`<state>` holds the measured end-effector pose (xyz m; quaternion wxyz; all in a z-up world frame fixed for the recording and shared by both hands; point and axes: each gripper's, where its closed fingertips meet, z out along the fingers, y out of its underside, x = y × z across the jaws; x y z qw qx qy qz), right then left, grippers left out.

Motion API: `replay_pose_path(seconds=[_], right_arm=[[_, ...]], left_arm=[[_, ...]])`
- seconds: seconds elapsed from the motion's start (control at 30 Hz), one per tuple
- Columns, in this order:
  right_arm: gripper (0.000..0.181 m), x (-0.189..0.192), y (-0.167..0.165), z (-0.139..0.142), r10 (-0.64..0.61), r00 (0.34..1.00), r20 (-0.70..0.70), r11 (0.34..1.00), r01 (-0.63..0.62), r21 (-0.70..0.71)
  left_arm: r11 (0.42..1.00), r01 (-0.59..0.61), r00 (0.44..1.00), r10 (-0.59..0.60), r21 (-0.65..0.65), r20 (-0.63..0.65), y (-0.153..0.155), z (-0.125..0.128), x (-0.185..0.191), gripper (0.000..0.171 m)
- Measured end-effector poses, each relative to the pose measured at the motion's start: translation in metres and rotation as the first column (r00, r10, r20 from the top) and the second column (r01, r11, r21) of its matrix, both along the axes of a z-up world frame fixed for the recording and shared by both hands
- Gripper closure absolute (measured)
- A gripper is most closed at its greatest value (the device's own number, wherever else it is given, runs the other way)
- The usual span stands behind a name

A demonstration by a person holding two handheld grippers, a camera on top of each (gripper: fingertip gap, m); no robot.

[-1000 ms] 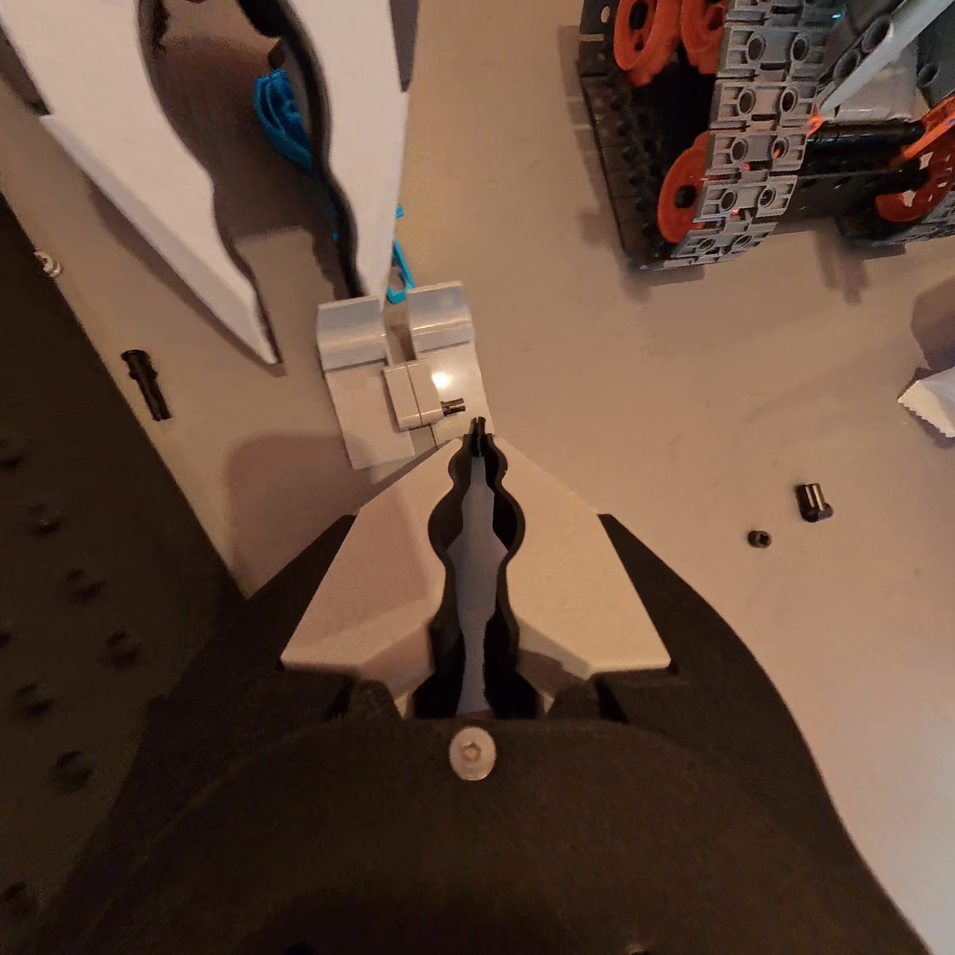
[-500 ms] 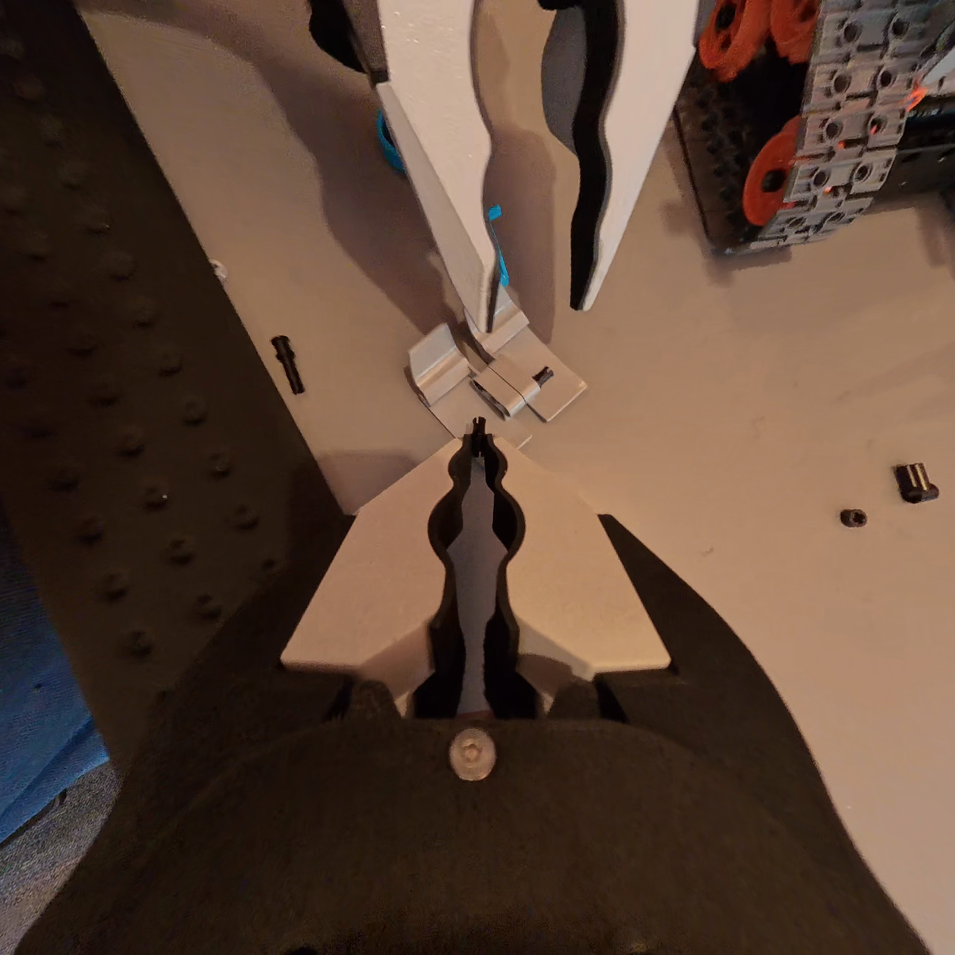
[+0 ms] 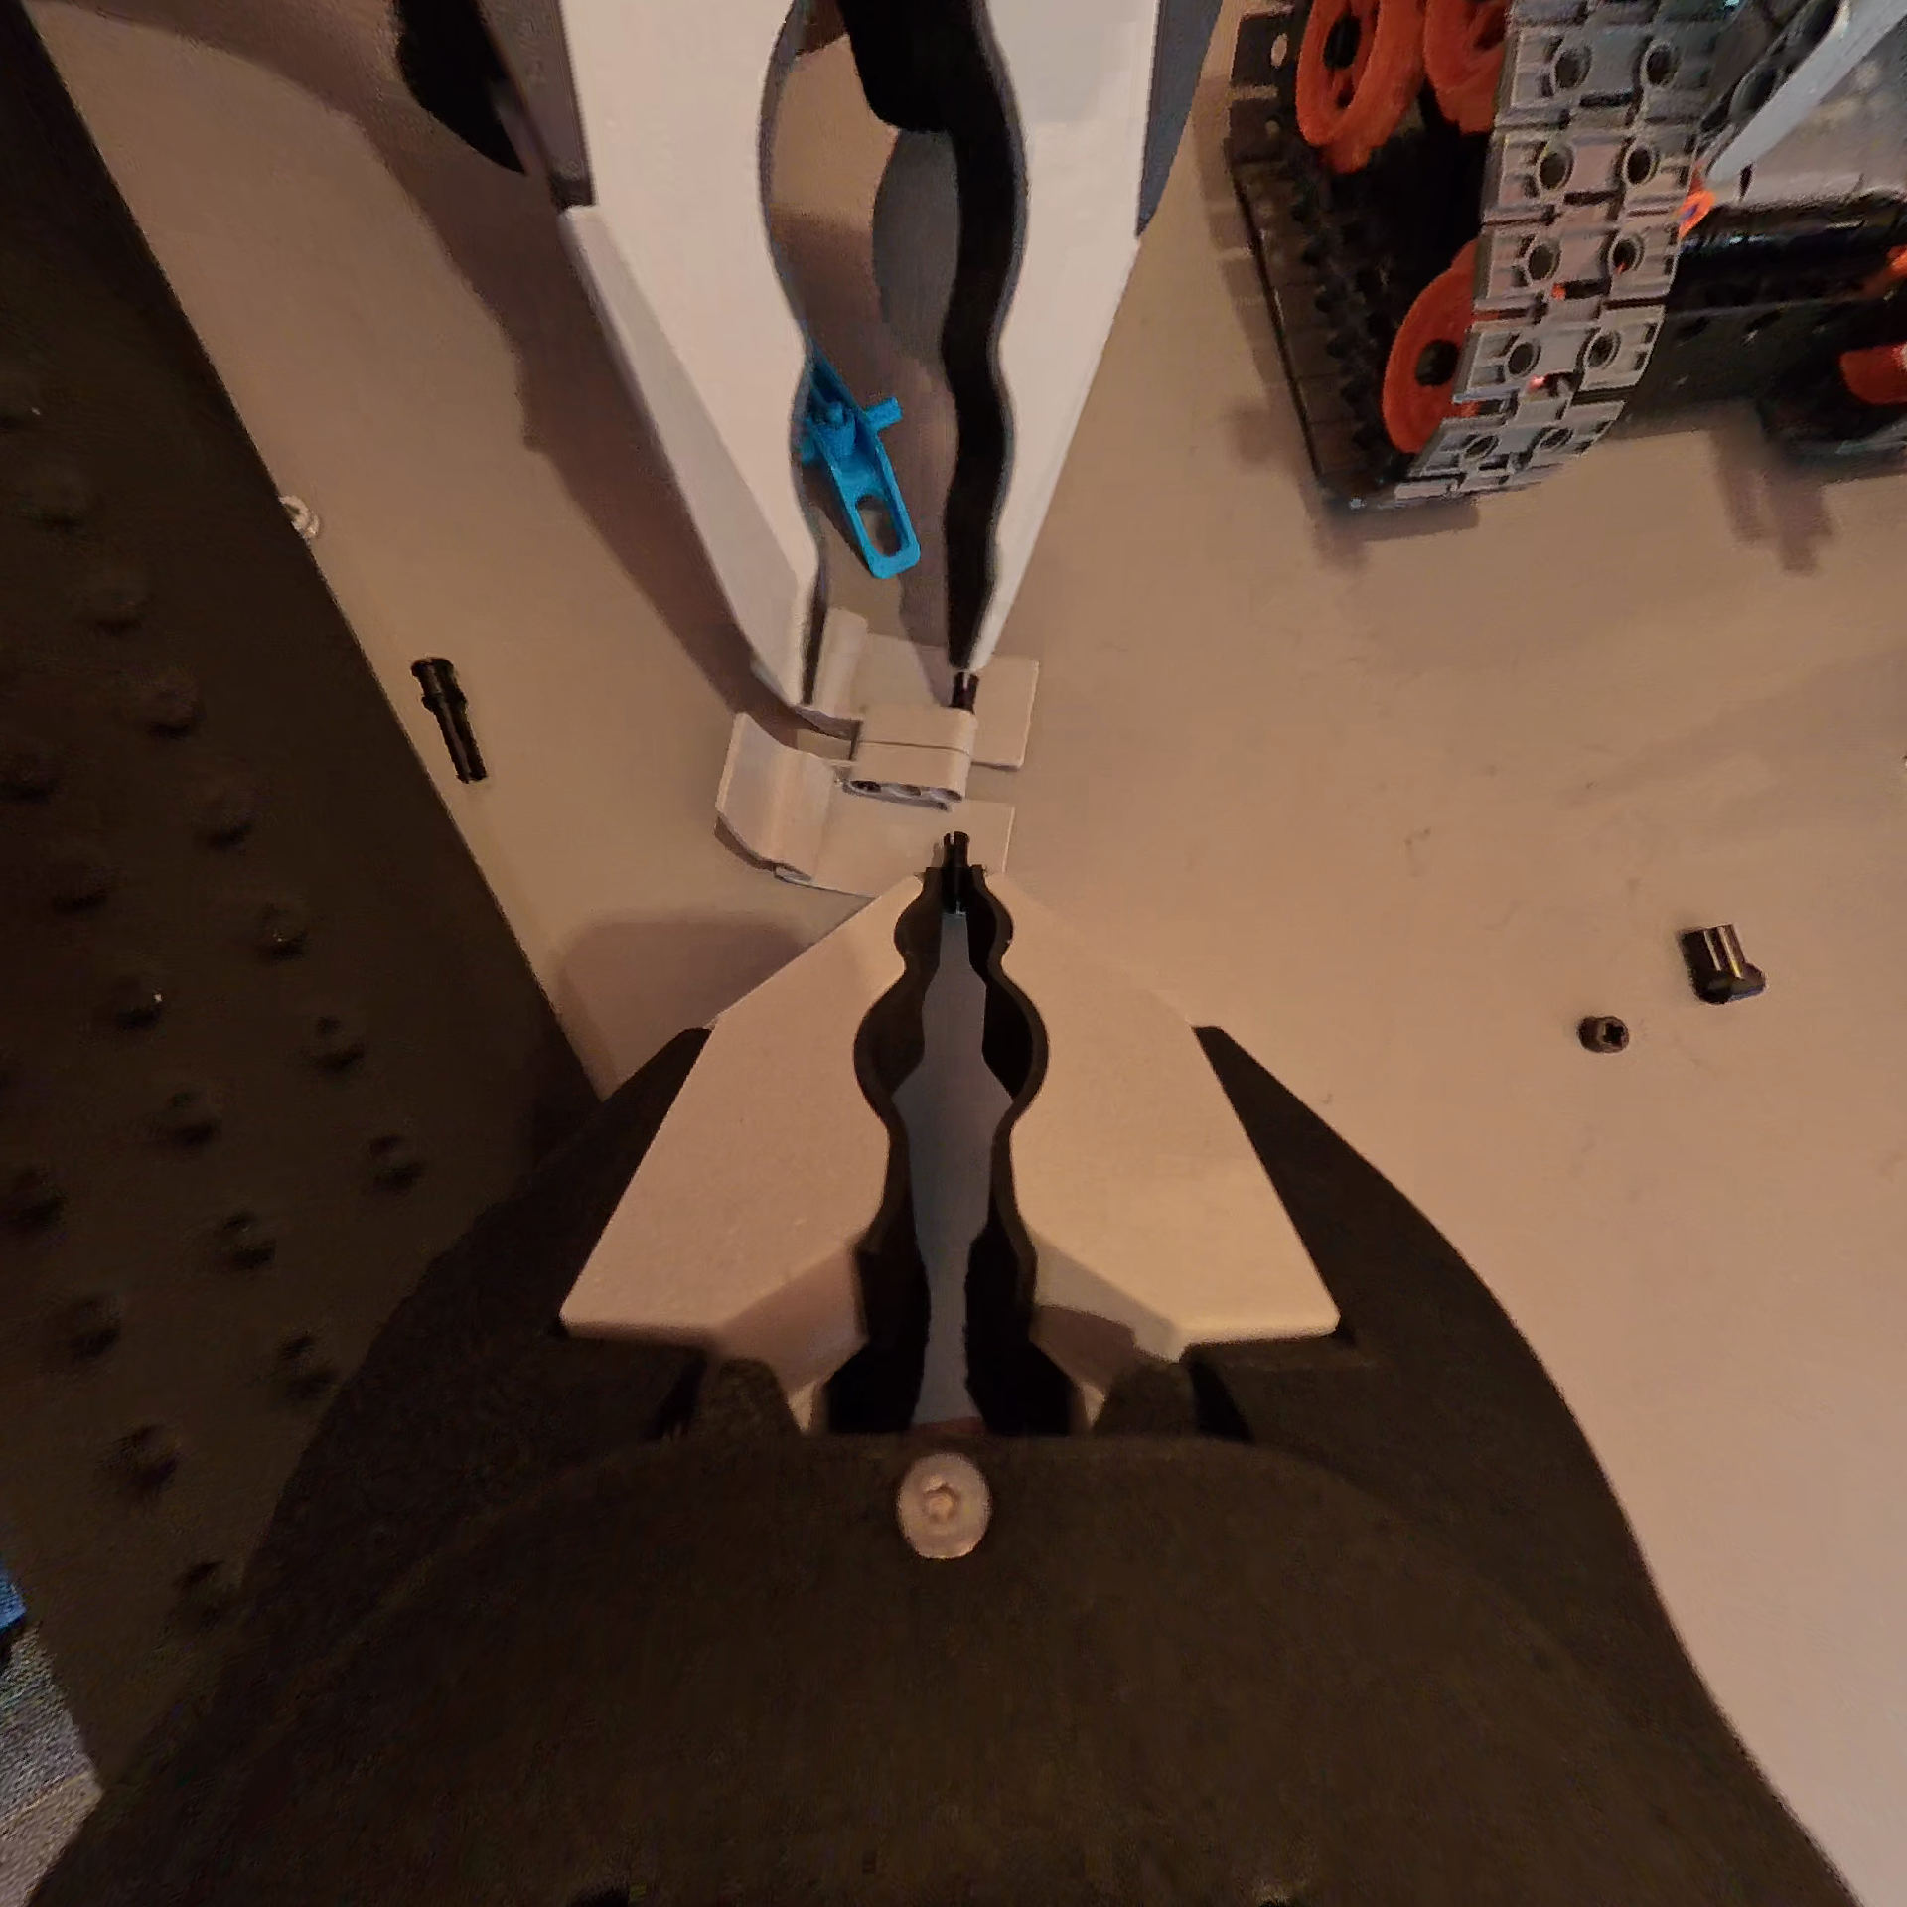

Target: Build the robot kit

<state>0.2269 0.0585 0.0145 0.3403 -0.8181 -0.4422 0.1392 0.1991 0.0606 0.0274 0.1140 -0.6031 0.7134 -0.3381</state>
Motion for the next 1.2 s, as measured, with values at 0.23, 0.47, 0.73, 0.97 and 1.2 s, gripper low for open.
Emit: replay_pose_path(seconds=[0.23,0.47,0.73,0.97,1.2], right_arm=[[0.180,-0.004,-0.001,0.003,0.017,1.000,-0.024,1.000,-0.017,-0.021],[0.180,-0.005,0.002,0.002,0.002,0.999,-0.049,1.000,-0.003,-0.016],[0.180,-0.006,0.005,0.001,-0.010,0.995,-0.099,1.000,0.009,-0.011],[0.181,-0.007,0.005,0.000,0.000,0.992,-0.130,1.000,0.000,-0.005],[0.181,-0.008,0.004,-0.003,0.042,0.995,-0.094,0.999,-0.041,0.013]], left_arm=[[0.992,0.076,0.997,-0.077,0.100,0.008,0.007,-0.006,0.004,0.143],[0.992,0.067,0.998,-0.067,0.106,-0.010,0.004,-0.014,0.008,0.149],[0.995,-0.048,0.999,0.047,0.083,0.015,0.003,-0.014,0.007,0.150],[0.994,-0.079,0.996,0.077,0.078,0.033,0.002,-0.014,0.006,0.151],[0.995,-0.067,0.997,0.064,0.071,0.043,0.001,-0.015,0.006,0.151]])
